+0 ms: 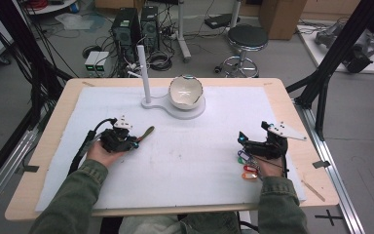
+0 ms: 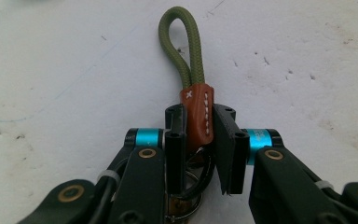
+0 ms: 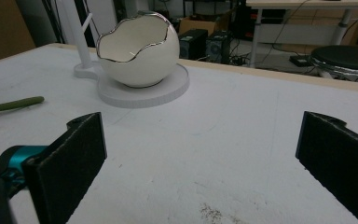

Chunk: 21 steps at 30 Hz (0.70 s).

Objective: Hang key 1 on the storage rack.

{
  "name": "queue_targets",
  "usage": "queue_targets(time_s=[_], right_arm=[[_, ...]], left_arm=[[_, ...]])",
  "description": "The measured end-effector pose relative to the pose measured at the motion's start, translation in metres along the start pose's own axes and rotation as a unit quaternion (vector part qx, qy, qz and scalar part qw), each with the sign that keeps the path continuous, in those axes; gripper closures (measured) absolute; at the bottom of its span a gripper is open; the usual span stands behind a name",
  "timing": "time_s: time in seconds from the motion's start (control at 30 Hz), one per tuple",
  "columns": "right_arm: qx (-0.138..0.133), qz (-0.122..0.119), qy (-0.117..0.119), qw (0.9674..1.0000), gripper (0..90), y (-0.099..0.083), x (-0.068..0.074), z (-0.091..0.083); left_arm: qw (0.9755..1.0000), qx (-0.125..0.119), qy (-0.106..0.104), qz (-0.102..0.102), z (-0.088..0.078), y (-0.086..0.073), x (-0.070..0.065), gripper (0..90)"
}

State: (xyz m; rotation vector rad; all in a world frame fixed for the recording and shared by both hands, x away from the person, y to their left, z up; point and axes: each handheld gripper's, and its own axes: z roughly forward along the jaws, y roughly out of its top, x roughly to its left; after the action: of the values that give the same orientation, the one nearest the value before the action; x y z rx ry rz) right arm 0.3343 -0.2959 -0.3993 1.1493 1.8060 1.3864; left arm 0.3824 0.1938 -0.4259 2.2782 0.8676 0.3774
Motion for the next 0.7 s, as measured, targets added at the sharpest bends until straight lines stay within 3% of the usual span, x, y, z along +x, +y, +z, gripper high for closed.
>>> queue_targets(time_s=[0.57,0.67,0.7], right_arm=[[-0.001,-0.002,-0.001,1.0000,0.8,0.000,0.000,0.000],[-0.003,-0.003,-0.002,1.0000,0.8,0.000,-0.001,-0.001],[-0.003,-0.002,-0.002,1.0000,0.8,0.000,-0.001,-0.001]], left_arm=[[0.9982,-0.045,0.017,-0.036,-0.021,-0.004,0.013,76.6],[0.9969,-0.060,0.021,-0.047,-0.027,-0.004,0.016,76.6],[0.9951,-0.076,0.024,-0.057,-0.032,-0.004,0.017,76.7]])
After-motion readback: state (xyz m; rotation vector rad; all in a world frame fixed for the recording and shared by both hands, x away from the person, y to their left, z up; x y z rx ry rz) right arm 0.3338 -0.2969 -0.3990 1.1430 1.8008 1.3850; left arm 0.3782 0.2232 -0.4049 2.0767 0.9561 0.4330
